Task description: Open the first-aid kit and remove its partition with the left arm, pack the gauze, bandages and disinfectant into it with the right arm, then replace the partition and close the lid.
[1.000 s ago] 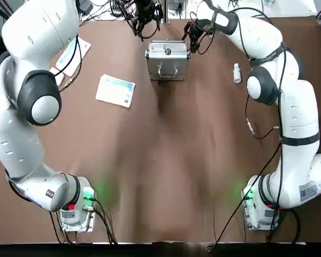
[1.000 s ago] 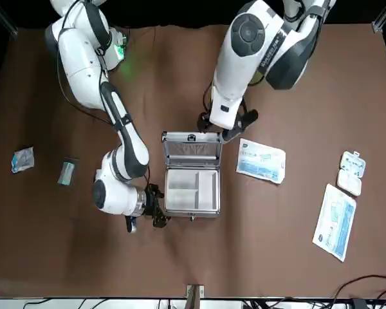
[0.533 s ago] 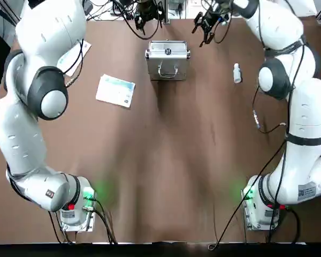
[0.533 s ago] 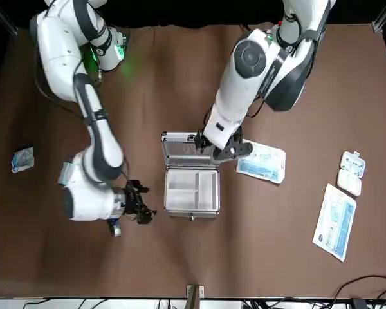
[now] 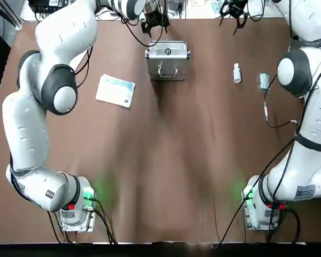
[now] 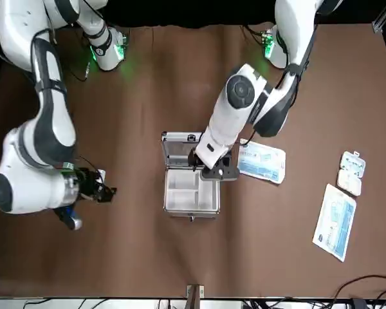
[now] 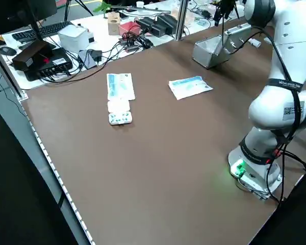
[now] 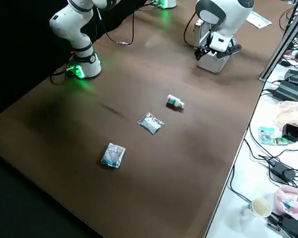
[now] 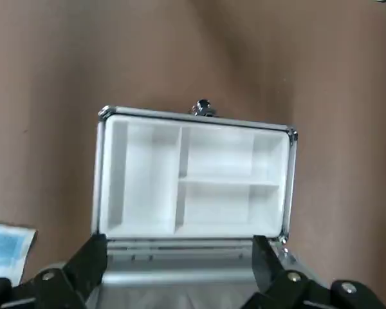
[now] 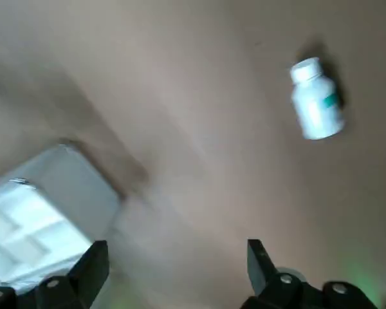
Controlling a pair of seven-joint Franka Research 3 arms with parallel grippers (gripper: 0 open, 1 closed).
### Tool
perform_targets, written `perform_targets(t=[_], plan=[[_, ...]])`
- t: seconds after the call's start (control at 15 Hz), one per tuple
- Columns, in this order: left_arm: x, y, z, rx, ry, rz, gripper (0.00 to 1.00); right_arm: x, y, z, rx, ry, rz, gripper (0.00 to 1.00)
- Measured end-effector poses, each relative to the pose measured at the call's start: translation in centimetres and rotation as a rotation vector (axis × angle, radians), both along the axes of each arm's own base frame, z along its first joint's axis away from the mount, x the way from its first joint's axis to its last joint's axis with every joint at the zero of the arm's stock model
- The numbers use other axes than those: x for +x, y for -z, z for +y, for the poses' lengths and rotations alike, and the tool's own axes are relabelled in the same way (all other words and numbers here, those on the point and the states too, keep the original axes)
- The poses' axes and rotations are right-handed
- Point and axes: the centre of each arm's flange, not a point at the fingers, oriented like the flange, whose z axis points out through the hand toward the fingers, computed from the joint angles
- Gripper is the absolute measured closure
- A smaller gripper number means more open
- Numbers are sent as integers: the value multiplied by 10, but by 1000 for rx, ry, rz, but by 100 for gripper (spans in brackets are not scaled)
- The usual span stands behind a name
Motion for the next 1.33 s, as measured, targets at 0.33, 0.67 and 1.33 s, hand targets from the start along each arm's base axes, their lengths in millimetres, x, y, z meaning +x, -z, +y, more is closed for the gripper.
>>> perform_targets(t=[0.33,0.67,1.33], plan=[[12,45,-6,-7,103,-32,0,-16,84,-82,-5,-298,85,6],[14,66,-7,7,160,-26,0,-25,145,-114,25,-442,59,7],[9,122,-27,-9,215,-34,0,-47,252,-126,37,-478,136,25]])
